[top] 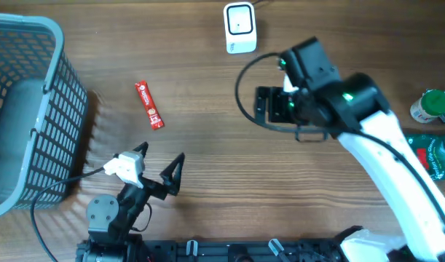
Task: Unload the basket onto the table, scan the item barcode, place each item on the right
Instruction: 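Reach the left gripper to the red Nescafe stick and grasp it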
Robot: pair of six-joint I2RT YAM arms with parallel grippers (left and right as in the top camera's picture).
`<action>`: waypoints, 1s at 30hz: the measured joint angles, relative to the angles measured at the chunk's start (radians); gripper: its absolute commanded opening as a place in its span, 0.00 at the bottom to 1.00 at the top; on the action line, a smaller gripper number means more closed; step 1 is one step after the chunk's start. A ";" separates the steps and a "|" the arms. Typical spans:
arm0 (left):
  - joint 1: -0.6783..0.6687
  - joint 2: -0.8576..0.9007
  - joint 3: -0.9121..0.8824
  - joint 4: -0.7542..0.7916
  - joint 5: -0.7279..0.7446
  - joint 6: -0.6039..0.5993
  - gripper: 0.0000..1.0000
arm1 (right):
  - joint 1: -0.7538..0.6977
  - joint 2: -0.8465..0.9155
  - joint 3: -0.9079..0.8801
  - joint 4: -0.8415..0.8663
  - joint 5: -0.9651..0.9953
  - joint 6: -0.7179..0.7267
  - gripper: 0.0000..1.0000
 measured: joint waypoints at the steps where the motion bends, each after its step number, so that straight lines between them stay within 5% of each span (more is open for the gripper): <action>1: 0.000 0.004 0.004 -0.011 -0.028 -0.039 1.00 | 0.000 -0.029 0.000 -0.029 0.027 0.000 1.00; 5: 0.000 0.114 0.099 -0.068 -0.132 -0.153 0.99 | 0.000 -0.124 0.000 -0.071 0.133 0.001 1.00; 10: 0.000 0.595 0.412 -0.202 -0.283 -0.178 1.00 | 0.000 -0.137 -0.007 -0.065 0.168 0.008 1.00; 20: 0.011 1.435 0.509 0.088 -0.307 -0.180 1.00 | 0.000 -0.140 -0.227 0.064 0.175 0.008 1.00; 30: 0.014 1.515 0.508 0.349 -0.436 -0.164 1.00 | 0.000 -0.140 -0.265 0.095 0.174 0.008 1.00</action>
